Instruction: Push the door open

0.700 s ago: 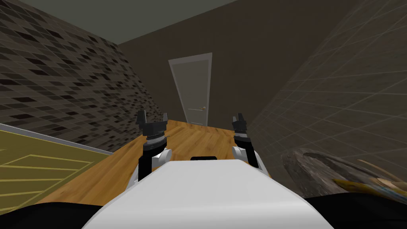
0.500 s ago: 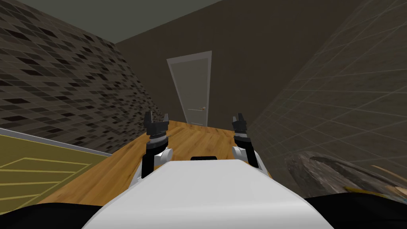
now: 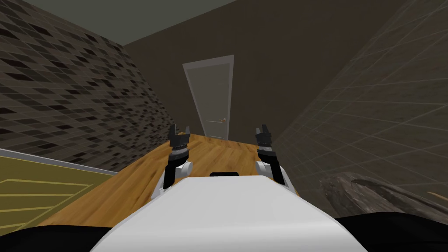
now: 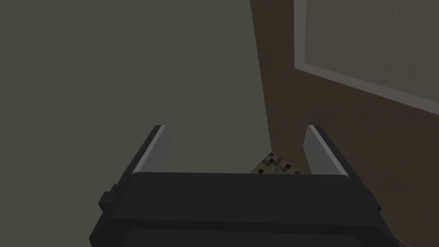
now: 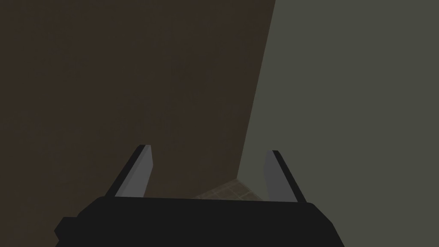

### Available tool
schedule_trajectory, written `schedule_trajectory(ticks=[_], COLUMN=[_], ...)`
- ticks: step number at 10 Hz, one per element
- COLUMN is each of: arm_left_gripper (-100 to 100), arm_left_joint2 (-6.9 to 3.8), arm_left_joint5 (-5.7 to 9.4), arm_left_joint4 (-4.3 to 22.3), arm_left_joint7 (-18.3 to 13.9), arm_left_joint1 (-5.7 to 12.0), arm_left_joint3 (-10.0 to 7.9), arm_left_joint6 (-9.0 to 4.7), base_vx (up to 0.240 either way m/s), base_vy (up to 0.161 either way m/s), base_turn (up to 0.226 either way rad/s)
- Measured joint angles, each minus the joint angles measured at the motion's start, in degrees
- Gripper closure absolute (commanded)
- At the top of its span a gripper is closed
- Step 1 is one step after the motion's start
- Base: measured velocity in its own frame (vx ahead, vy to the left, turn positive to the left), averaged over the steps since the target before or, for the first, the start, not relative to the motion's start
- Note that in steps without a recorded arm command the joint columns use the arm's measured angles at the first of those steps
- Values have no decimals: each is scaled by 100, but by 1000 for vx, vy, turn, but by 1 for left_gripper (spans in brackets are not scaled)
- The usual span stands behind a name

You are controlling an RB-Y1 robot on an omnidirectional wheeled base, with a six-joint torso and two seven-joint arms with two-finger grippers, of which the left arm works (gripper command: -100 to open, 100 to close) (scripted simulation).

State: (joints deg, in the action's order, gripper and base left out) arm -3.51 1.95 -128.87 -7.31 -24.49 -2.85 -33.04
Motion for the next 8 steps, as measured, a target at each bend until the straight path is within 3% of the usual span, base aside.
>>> schedule_trajectory(ticks=[5, 8], arm_left_gripper=[-100, -100], arm_left_joint2=[-36, -87], arm_left_joint5=[-52, -61], arm_left_joint4=[643, 1129], arm_left_joint7=[60, 77], arm_left_joint1=[265, 521], arm_left_joint3=[75, 68], arm_left_joint6=[-69, -82], base_vx=[96, 93], base_vy=[-9, -12], base_turn=[-5, -6])
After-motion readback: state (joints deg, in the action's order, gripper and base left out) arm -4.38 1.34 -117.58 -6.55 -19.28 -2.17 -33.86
